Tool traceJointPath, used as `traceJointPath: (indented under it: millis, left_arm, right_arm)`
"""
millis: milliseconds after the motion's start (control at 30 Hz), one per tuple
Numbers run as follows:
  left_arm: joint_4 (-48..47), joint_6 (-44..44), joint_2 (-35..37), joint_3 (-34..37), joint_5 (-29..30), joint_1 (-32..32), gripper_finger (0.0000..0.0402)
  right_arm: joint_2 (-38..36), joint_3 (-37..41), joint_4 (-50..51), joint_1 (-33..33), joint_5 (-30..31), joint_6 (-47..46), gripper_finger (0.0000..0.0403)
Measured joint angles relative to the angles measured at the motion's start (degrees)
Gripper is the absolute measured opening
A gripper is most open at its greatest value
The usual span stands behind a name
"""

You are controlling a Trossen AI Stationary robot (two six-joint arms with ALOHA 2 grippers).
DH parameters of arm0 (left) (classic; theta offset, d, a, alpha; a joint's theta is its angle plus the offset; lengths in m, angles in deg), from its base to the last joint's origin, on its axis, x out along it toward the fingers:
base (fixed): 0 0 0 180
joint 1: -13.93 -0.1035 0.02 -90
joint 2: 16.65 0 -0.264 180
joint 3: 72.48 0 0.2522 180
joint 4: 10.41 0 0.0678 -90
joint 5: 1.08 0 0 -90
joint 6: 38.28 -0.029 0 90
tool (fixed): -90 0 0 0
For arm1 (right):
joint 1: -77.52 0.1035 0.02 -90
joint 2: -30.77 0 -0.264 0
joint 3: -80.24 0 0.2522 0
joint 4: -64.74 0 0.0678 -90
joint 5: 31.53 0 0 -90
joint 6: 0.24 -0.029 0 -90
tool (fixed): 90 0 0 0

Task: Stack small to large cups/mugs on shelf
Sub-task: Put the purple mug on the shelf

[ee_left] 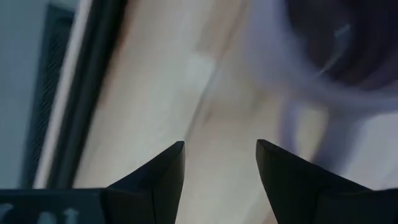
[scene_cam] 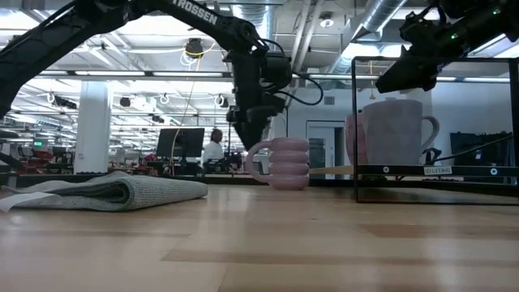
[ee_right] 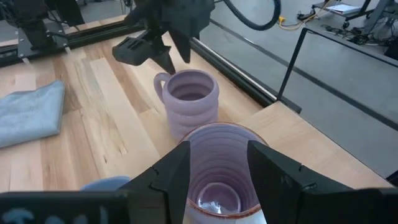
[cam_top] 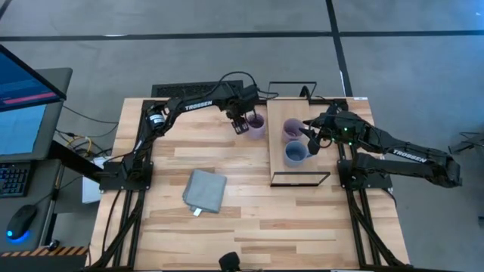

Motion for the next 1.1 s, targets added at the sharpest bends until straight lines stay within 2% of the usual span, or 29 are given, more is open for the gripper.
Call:
traceJointPath:
  millis: [133, 400, 800, 1100]
  left_arm:
    - [0.5, 0.06, 0.0, 0.0, -3.72, 0.15, 0.019]
    - [-6.64, 5.39, 0.0, 0.0, -9.46, 0.97, 0.019]
    - [0.15, 6.12, 0.0, 0.0, -13.71, 4.92, 0.019]
    - [5.61, 6.75, 0.0, 0.0, -13.99, 6.49, 0.019]
  right_arm:
    - [0.0, 0.0, 0.0, 0.0, 0.0, -0.02, 0.0181]
    - [0.0, 0.0, 0.0, 0.0, 0.0, -0.02, 0.0181]
    - [0.0, 0.0, 0.46, -0.01, -0.02, -0.04, 0.0181]
    - [0.0, 0.0, 0.46, 0.0, -0.07, -0.04, 0.0183]
